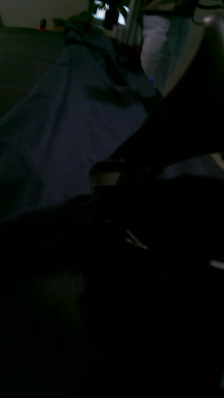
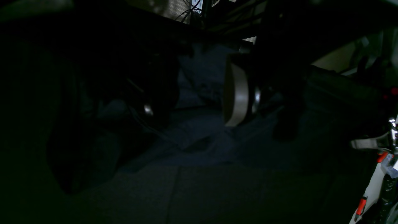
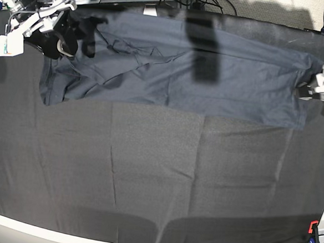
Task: Layout the t-shirt on the table in an organized manner, then fold the t-shirt properly
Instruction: 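Lift the strip end with the left gripper and fold it toward the right gripper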
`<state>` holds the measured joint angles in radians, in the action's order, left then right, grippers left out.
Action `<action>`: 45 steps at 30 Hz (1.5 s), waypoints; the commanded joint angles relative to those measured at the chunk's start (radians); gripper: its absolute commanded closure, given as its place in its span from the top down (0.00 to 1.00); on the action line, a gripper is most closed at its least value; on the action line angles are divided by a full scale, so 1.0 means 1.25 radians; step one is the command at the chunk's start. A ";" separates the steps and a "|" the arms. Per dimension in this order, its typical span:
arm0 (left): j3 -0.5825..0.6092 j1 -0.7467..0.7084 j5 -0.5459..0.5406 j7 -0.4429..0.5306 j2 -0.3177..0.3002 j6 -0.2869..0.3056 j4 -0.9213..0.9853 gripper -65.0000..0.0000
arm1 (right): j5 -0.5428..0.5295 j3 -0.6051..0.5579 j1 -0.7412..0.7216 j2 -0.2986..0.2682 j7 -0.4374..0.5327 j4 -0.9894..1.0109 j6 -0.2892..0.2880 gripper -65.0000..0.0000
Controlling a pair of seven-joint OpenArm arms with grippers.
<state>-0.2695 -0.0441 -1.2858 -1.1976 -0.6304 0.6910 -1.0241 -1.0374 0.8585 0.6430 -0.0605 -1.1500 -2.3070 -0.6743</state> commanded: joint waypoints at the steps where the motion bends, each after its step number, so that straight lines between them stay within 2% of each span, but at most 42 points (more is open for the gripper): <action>1: -0.005 0.009 0.013 0.008 -0.006 0.006 -0.008 0.16 | -0.017 0.004 0.002 -0.005 0.019 -0.014 -0.019 0.42; 5: -0.005 0.009 0.044 0.023 0.007 0.006 -0.008 0.12 | -0.017 0.004 0.002 -0.005 0.019 -0.014 -0.019 0.42; 11: -0.005 0.009 0.044 0.029 -0.017 0.006 -0.008 0.11 | -0.017 0.004 0.002 -0.005 0.019 -0.014 -0.019 0.42; 13: -0.005 0.009 0.044 0.039 -0.029 0.006 -0.008 0.00 | -0.017 0.004 0.002 -0.005 0.019 -0.014 -0.019 0.42; 17: -0.005 0.013 0.044 0.057 -0.046 0.006 -0.008 0.00 | -0.017 0.004 0.002 -0.005 0.018 -0.014 -0.019 0.42; 20: -0.005 0.017 0.044 0.092 -0.043 0.006 -0.008 0.00 | -0.017 0.004 0.002 -0.005 0.018 -0.014 -0.019 0.42; 23: -0.005 0.037 0.056 0.095 -0.041 0.006 -0.008 0.00 | -0.017 0.004 0.002 -0.005 0.018 -0.014 -0.019 0.42; 28: -0.005 0.098 0.240 0.152 -0.042 0.006 -0.008 0.00 | -0.017 0.004 0.002 -0.005 0.018 -0.014 -0.019 0.42; 32: -0.005 0.144 0.360 0.210 -0.042 -0.068 -0.008 0.00 | -0.017 0.004 0.002 -0.005 0.018 -0.014 -0.019 0.42; 35: -0.005 0.176 0.443 0.230 -0.042 -0.081 -0.008 0.00 | -0.017 0.004 0.002 -0.005 0.018 -0.014 -0.019 0.42; 37: -0.005 0.197 0.482 0.233 -0.046 -0.081 -0.008 0.00 | -0.017 0.004 0.002 -0.005 0.018 -0.014 -0.019 0.42; 41: -0.005 0.229 0.518 0.260 -0.066 -0.135 -0.008 0.00 | -0.017 0.004 0.002 -0.005 0.018 -0.014 -0.019 0.42; 45: -0.005 0.253 0.548 0.269 -0.092 -0.153 -0.008 0.00 | -0.017 0.004 0.002 -0.005 0.017 -0.014 -0.019 0.42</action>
<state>-0.2676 0.2501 -0.5938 -0.8856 -0.7174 0.5041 -1.0206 -1.0374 0.8585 0.6430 -0.0608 -1.1500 -2.3070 -0.6743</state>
